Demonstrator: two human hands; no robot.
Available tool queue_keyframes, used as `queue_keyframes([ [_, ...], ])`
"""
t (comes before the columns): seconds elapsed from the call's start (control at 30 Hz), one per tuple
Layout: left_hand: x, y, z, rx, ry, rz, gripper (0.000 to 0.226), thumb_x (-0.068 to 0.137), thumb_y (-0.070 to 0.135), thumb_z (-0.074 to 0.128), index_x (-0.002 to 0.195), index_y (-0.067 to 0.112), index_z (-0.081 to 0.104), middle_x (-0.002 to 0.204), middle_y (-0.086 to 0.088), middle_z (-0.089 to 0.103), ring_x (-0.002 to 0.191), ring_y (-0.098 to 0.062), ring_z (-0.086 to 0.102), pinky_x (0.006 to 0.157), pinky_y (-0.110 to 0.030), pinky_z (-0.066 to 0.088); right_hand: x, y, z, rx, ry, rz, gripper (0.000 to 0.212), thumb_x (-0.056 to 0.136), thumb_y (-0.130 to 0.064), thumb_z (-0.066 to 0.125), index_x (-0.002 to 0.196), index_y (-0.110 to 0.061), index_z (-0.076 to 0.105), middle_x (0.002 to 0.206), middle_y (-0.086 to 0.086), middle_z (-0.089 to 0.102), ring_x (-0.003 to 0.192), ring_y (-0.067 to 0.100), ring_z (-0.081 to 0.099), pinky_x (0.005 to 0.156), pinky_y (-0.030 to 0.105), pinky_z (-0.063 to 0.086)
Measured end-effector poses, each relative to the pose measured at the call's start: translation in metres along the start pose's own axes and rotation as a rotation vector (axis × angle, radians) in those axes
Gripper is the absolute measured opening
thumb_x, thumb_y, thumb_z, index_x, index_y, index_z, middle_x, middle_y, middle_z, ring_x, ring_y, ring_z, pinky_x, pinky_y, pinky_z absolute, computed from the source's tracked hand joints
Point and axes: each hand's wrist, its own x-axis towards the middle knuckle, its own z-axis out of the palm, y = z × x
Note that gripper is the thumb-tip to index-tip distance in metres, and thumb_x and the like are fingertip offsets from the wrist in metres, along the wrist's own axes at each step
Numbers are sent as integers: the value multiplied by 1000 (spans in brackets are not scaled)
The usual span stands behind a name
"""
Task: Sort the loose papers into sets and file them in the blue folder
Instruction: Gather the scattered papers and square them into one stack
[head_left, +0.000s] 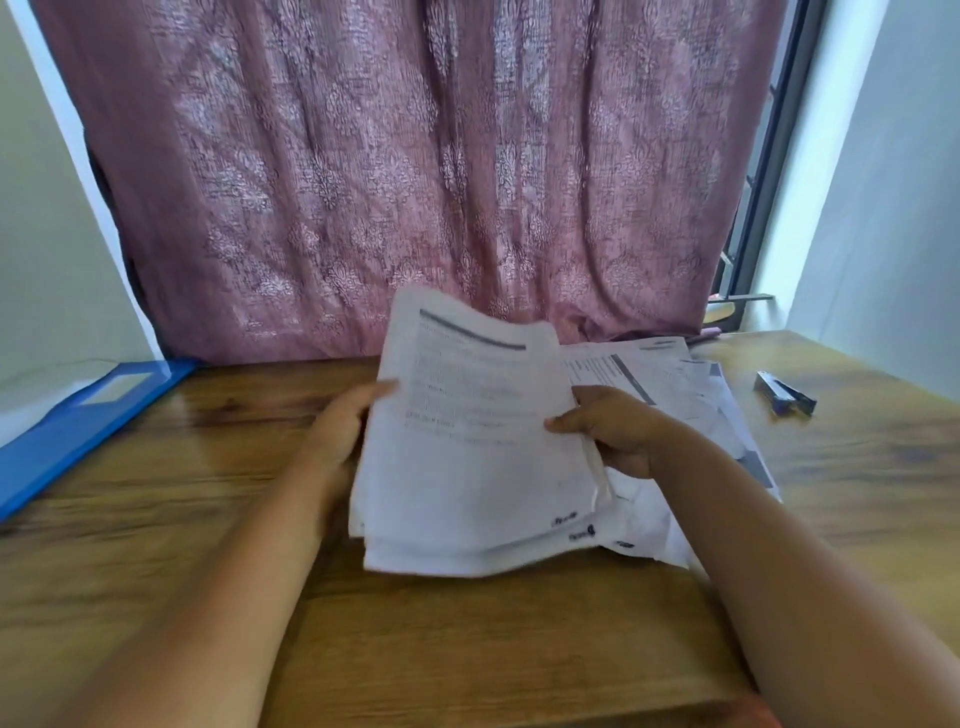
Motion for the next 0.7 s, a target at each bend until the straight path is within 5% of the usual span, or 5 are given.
queue_keyframes([
  [0.1,-4,-12,12,7,-8,198,34,93,11,45,75,16,73,74,0,70,75,-19,69,62,-23,54,0,-9,-4,181,211,-139,30,91,3,58,120,-3,61,103,11,72,82,21,72,64,30,59],
  [0.27,53,-63,21,1437,-137,405,50,98,38,54,146,30,41,153,10,36,143,-15,28,110,-23,22,20,-2,-45,532,550,-182,41,89,9,52,127,-7,53,128,18,59,110,36,60,80,40,58],
  [0.4,74,-72,47,1749,-220,294,71,99,57,33,157,24,7,164,5,2,150,-17,4,121,-35,8,30,10,-65,558,724,-171,48,90,6,51,136,-6,46,133,15,55,107,29,59,71,34,54],
  [0.5,64,-71,64,2000,-217,201,63,101,55,24,151,17,30,158,-8,26,143,-26,27,112,-37,28,37,17,-67,385,709,-111,44,89,8,52,132,0,47,126,18,55,88,22,60,53,25,51],
  [0.7,43,-51,57,1041,-76,405,32,93,19,53,65,6,62,67,-5,71,48,-19,61,52,-26,46,37,17,-50,-286,587,16,101,79,-7,69,153,-4,1,119,20,48,103,29,58,77,42,58],
])
